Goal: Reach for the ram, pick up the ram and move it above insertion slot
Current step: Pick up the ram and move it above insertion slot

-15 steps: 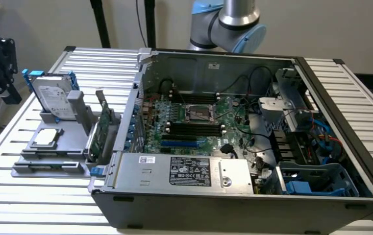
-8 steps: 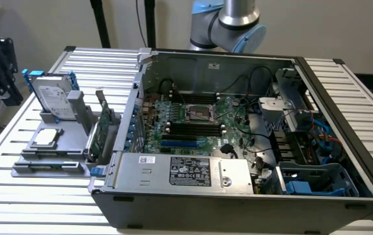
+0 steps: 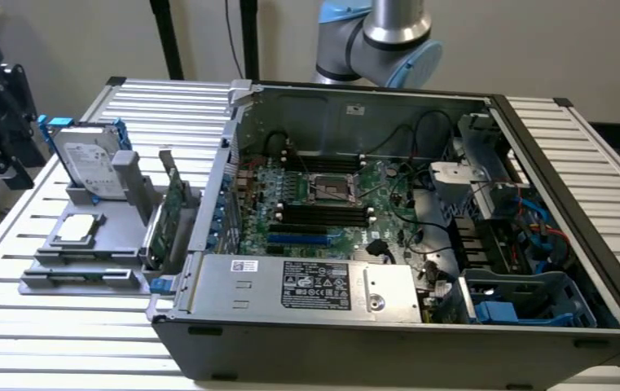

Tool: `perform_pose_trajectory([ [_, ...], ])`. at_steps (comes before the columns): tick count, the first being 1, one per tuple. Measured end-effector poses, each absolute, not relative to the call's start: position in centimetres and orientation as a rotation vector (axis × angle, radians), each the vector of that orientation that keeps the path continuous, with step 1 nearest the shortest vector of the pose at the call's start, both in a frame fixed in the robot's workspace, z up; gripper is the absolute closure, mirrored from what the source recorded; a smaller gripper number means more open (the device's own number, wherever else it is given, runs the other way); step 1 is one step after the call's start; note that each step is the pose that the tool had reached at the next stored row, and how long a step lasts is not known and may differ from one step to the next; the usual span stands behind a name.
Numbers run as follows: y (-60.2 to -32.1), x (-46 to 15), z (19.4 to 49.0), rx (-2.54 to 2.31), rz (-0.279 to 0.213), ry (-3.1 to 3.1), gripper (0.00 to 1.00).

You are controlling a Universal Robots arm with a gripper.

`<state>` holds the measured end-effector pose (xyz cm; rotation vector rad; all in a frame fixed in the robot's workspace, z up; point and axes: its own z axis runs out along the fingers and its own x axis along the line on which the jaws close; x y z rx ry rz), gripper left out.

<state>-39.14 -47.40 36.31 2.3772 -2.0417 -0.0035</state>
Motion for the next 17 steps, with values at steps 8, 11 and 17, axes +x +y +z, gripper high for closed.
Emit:
perform_pose_trajectory([
  [8,-47.8,-39.3,34.9,2.377,-0.003,-2.043,0.58],
  [11,-48.0,-39.3,34.3,2.376,-0.003,-2.043,0.58],
  [17,-48.6,-39.3,33.2,2.374,-0.003,-2.046,0.58],
])
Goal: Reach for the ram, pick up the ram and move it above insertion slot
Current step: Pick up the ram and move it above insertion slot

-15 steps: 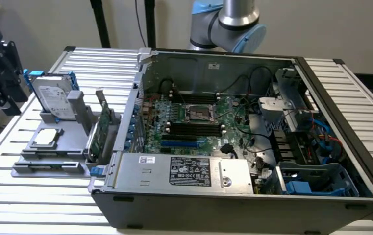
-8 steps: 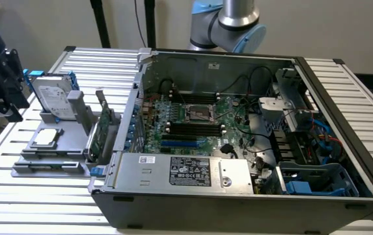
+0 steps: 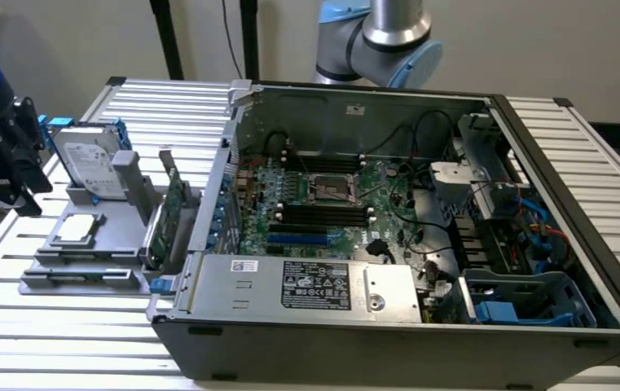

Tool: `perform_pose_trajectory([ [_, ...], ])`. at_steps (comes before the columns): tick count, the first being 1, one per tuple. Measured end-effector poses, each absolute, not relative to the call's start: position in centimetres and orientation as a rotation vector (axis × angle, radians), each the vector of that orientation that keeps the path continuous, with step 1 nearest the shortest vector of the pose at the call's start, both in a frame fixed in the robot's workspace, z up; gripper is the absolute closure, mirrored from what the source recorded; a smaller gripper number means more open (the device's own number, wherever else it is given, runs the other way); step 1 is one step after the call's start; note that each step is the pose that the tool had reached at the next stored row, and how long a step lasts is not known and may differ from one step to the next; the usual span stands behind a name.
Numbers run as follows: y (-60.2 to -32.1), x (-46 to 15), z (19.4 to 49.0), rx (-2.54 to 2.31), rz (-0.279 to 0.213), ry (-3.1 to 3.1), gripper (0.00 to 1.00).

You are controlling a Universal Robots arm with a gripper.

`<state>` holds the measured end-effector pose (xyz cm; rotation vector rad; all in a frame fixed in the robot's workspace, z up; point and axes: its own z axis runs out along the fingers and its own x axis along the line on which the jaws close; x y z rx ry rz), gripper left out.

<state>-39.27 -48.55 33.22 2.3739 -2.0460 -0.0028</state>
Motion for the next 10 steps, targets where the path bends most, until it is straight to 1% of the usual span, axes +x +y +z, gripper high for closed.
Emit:
perform_pose_trajectory([
  [10,-49.0,-39.3,31.4,2.359,-0.003,-2.063,0.58],
])
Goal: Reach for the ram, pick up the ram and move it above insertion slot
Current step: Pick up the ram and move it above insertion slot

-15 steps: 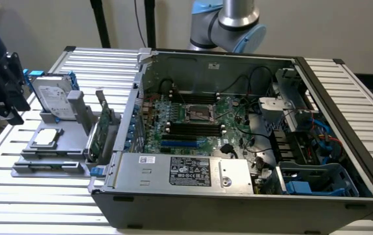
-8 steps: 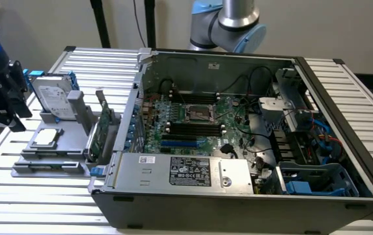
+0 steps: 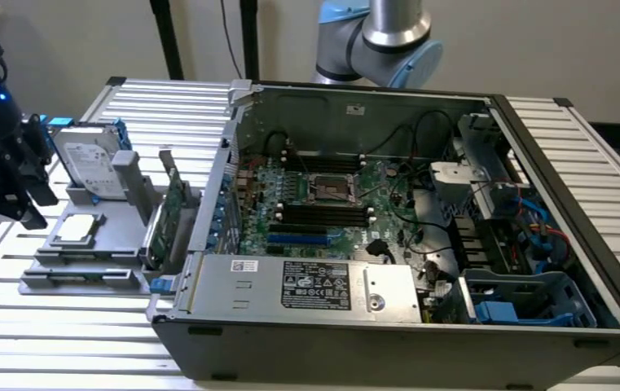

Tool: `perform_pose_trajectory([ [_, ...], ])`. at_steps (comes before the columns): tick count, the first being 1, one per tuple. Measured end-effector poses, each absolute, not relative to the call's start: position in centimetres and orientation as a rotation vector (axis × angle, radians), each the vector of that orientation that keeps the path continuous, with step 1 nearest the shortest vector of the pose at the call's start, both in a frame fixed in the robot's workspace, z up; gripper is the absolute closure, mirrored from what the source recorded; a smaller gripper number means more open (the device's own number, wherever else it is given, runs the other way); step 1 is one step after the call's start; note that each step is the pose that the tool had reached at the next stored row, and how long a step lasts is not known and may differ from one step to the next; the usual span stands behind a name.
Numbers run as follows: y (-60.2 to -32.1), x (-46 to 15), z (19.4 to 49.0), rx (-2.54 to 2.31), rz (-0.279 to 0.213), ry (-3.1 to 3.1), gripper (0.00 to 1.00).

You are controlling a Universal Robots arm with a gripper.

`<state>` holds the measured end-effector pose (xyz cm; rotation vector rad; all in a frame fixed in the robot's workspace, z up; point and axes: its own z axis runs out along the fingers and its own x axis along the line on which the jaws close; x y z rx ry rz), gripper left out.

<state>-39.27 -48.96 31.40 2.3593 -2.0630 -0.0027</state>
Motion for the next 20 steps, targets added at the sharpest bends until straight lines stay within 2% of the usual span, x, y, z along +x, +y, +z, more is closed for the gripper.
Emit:
perform_pose_trajectory([
  [20,-49.4,-39.3,27.8,2.341,-0.003,-2.083,0.58],
])
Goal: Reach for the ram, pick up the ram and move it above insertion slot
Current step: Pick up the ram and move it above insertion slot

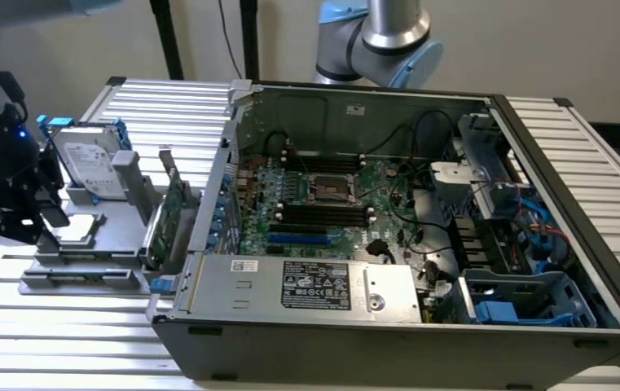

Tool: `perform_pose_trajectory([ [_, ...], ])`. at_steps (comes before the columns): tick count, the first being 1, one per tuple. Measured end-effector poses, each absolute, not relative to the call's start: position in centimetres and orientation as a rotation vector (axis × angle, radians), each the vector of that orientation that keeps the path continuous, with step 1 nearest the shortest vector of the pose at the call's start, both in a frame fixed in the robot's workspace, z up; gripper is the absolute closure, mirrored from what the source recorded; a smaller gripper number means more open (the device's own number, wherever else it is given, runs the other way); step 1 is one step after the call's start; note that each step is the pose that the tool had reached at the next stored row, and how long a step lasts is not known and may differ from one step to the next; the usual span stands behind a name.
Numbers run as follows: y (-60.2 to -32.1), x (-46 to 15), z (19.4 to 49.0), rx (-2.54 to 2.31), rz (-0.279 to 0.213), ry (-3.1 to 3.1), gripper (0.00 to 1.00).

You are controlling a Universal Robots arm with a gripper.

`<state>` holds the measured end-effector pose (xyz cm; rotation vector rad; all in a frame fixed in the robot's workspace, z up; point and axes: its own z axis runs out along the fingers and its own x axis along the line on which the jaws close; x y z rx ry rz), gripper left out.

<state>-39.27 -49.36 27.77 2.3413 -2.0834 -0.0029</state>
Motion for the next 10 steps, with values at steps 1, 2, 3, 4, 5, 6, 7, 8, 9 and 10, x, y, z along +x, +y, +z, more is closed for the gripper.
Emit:
perform_pose_trajectory([
  [1,-49.4,-39.3,27.6,2.339,-0.003,-2.086,0.58],
  [2,-49.4,-39.3,27.4,2.338,-0.003,-2.088,0.58],
  [3,-49.4,-39.3,27.2,2.336,-0.003,-2.09,0.58],
  [4,-49.5,-39.3,27.0,2.334,-0.003,-2.092,0.58],
  [5,-49.5,-39.3,26.9,2.333,-0.003,-2.093,0.58],
  [6,-49.5,-39.3,26.7,2.331,-0.003,-2.095,0.58],
  [7,-49.6,-39.3,26.5,2.33,-0.003,-2.096,0.58],
  [8,-49.6,-39.3,26.3,2.33,-0.003,-2.097,0.58],
  [9,-49.6,-39.3,26.1,2.329,-0.003,-2.098,0.58],
  [10,-49.7,-39.3,26.0,2.328,-0.003,-2.098,0.58],
])
